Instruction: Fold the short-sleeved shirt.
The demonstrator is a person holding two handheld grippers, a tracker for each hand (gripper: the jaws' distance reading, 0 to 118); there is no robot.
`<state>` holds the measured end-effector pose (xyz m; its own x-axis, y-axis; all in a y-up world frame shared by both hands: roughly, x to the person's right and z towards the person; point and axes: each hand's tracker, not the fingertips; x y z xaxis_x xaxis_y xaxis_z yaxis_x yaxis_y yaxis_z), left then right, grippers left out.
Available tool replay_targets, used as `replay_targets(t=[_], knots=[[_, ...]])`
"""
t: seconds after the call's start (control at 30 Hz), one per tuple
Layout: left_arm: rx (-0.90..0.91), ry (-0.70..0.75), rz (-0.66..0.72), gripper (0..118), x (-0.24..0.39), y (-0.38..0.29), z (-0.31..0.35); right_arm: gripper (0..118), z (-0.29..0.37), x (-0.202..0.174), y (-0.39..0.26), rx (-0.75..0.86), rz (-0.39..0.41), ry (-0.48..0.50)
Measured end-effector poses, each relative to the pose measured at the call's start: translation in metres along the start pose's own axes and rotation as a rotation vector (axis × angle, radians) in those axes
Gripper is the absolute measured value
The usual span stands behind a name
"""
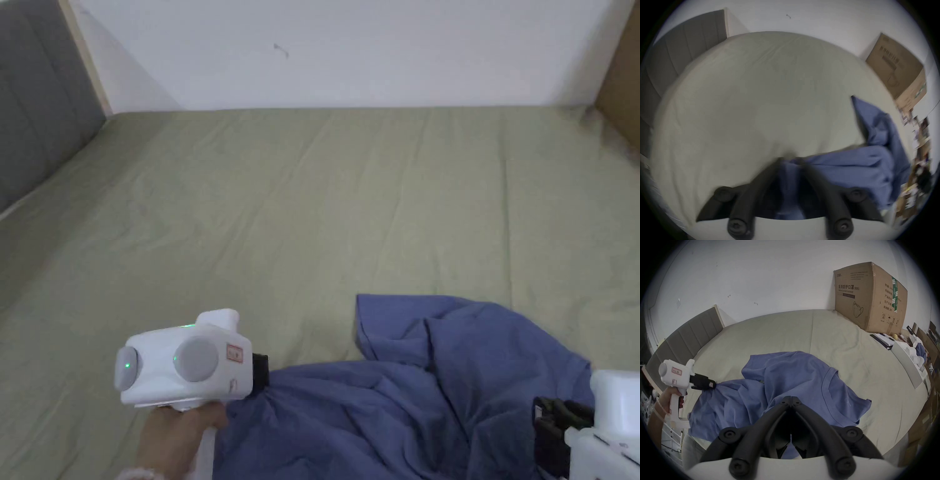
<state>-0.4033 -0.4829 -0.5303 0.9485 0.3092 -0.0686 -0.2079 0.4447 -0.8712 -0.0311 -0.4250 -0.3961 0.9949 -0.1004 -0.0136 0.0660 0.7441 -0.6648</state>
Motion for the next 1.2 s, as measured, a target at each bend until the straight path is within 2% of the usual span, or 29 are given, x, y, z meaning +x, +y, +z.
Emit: replay_targets(t=[0.03,0.07,0.2,0.27,0.3,0.33,0.4,0.43,0.47,0.53,0.6,0.7,0.77,0.8,0.87,0.9,0.93,1.0,1.07,1.13,1.17,1.2], knots=[[-0.029,0.037,0.029,7,0.001,0.001,-0.005,0,-0.001,0.0,0.001,-0.005,0.009,0.003],[-0.012,0.085,-0.028,7,0.004,0.0,-0.005,0,-0.002,0.0,0.003,-0.012,0.011,0.012],[-0.004,0.105,-0.096,7,0.014,0.003,0.01,0,-0.003,0.008,0.021,-0.029,-0.026,0.107],[0.006,0.097,-0.101,7,0.015,0.004,0.022,0,-0.01,0.016,0.039,-0.038,-0.019,0.168],[0.029,0.079,-0.097,7,0.015,0.004,0.028,6,-0.015,0.018,0.049,-0.057,-0.002,0.178],[0.057,0.058,-0.091,7,0.014,0.004,0.037,20,-0.02,0.016,0.061,-0.053,0.024,0.161],[0.094,0.021,-0.066,7,0.013,0.002,0.052,79,-0.035,0.017,0.08,-0.03,0.084,0.134],[0.1,0.007,-0.062,7,0.013,0.001,0.059,98,-0.047,0.017,0.091,-0.043,0.126,0.125],[0.111,0.001,-0.064,7,0.013,-0.001,0.066,107,-0.058,0.015,0.101,-0.056,0.171,0.124],[0.123,-0.007,-0.073,7,0.014,-0.005,0.076,105,-0.084,0.013,0.118,-0.099,0.264,0.124],[0.126,-0.025,-0.085,7,0.015,-0.01,0.083,105,-0.121,0.014,0.132,-0.183,0.32,0.155],[0.124,-0.035,-0.086,7,0.013,-0.015,0.087,103,-0.179,0.014,0.138,-0.331,0.368,0.095],[0.122,-0.035,-0.075,7,0.01,-0.018,0.088,101,-0.212,0.016,0.133,-0.372,0.403,0.054],[0.116,-0.035,-0.069,7,0.008,-0.018,0.088,97,-0.222,0.015,0.13,-0.398,0.394,0.049],[0.111,-0.031,-0.059,7,0.005,-0.021,0.084,88,-0.238,0.016,0.12,-0.466,0.313,0.136],[0.101,-0.024,-0.057,7,0.005,-0.021,0.082,90,-0.24,0.016,0.115,-0.438,0.331,0.097],[0.089,-0.01,-0.066,7,0.006,-0.021,0.08,90,-0.24,0.016,0.118,-0.44,0.328,0.105],[0.083,-0.001,-0.078,7,0.006,-0.023,0.077,85,-0.232,0.016,0.129,-0.48,0.312,0.098],[0.085,-0.006,-0.075,7,0.006,-0.023,0.079,63,-0.226,0.011,0.133,-0.486,0.348,0.099],[0.105,-0.011,-0.052,7,0.005,-0.025,0.082,34,-0.219,0.002,0.129,-0.464,0.443,0.078],[0.112,-0.014,-0.04,7,0.005,-0.025,0.084,3,-0.213,-0.007,0.124,-0.441,0.514,0.05],[0.116,-0.013,-0.031,7,0.005,-0.026,0.086,3,-0.208,-0.017,0.116,-0.439,0.574,0.024]])
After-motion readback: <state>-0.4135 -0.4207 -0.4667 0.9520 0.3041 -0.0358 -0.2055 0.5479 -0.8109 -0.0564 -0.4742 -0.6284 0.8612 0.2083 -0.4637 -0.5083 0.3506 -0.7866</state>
